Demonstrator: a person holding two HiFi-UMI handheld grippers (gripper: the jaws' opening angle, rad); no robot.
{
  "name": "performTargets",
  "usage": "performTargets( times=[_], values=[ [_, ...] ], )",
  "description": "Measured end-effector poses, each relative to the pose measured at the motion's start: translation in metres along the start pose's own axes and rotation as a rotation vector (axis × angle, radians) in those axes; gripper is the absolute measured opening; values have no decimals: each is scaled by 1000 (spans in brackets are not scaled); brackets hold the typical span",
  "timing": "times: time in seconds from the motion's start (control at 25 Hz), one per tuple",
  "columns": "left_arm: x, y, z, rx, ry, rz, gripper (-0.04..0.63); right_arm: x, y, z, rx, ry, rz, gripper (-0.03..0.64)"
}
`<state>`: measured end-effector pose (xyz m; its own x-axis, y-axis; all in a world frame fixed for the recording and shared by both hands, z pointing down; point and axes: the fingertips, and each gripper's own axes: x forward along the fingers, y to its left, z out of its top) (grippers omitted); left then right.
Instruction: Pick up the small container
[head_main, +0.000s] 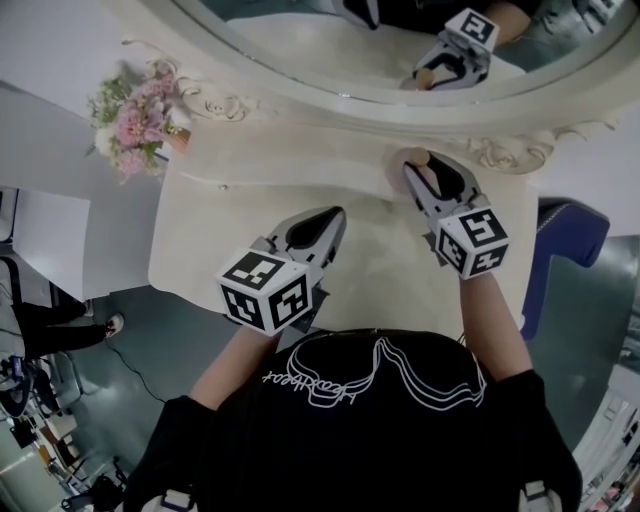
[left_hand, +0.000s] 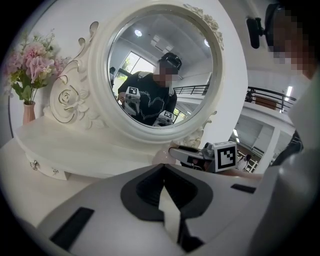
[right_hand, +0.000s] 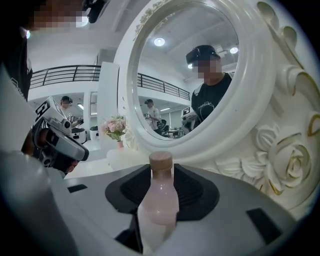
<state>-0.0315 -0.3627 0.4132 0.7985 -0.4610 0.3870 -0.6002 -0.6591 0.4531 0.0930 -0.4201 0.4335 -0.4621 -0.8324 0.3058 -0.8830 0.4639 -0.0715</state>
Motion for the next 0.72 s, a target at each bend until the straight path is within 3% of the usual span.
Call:
performTargets(
  times=[0.72],
  values=[
    [-3,-11,-1,12,-4,6,5,-2,-1,3,-42,-16,-44,124]
  ],
)
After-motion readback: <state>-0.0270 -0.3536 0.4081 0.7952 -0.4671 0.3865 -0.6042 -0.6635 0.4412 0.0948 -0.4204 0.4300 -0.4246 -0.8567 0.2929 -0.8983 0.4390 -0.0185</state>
